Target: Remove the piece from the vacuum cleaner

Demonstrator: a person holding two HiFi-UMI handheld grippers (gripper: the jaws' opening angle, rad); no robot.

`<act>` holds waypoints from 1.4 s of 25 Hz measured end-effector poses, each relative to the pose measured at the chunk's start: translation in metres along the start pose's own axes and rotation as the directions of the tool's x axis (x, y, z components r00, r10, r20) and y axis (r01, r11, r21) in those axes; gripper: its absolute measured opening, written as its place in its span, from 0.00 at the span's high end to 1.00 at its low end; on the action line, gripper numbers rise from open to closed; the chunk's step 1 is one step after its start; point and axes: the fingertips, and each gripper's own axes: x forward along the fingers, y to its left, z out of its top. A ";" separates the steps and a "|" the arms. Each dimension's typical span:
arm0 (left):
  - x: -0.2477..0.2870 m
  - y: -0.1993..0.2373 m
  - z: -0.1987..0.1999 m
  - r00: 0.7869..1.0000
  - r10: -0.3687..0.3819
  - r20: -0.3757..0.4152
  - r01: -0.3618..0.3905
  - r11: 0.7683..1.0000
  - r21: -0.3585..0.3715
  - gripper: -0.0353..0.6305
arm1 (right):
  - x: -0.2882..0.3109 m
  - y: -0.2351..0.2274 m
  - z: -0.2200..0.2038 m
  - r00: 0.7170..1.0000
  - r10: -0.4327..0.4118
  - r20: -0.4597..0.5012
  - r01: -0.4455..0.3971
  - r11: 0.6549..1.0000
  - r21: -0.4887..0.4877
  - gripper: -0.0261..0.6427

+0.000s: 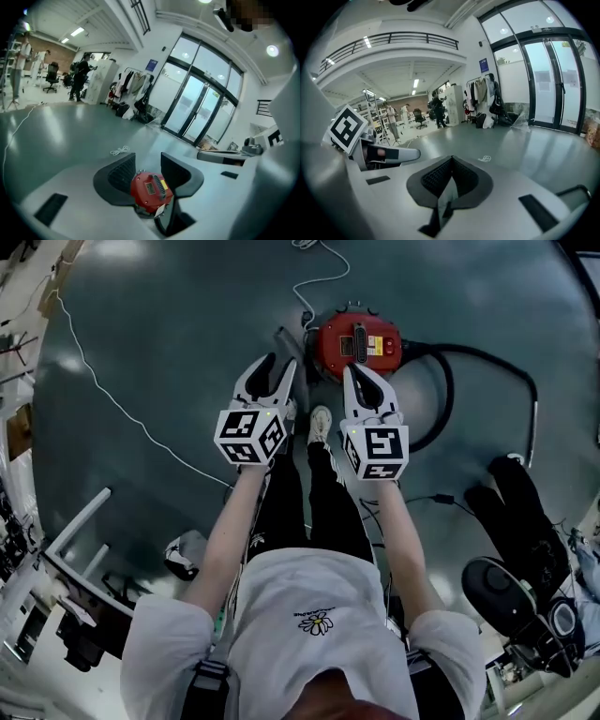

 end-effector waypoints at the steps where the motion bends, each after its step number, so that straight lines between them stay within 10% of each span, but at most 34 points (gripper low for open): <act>1: 0.021 0.019 -0.019 0.999 0.028 -0.031 -0.029 0.999 -0.027 0.72 | 0.021 -0.006 -0.018 1.000 -0.002 -0.030 0.002 1.000 -0.003 0.95; 13: 0.159 0.131 -0.215 0.913 0.151 -0.378 -0.231 0.957 -0.177 0.72 | 0.186 -0.061 -0.195 0.946 -0.038 -0.322 0.010 0.996 -0.091 0.95; 23: 0.177 0.153 -0.235 0.863 0.159 -0.479 -0.288 0.935 -0.208 0.72 | 0.213 -0.054 -0.227 0.904 -0.038 -0.426 -0.010 0.994 -0.109 0.95; 35: 0.166 0.155 -0.245 0.879 0.133 -0.457 -0.246 0.949 -0.198 0.91 | 0.213 -0.061 -0.233 0.869 -0.053 -0.491 0.065 0.998 0.008 0.95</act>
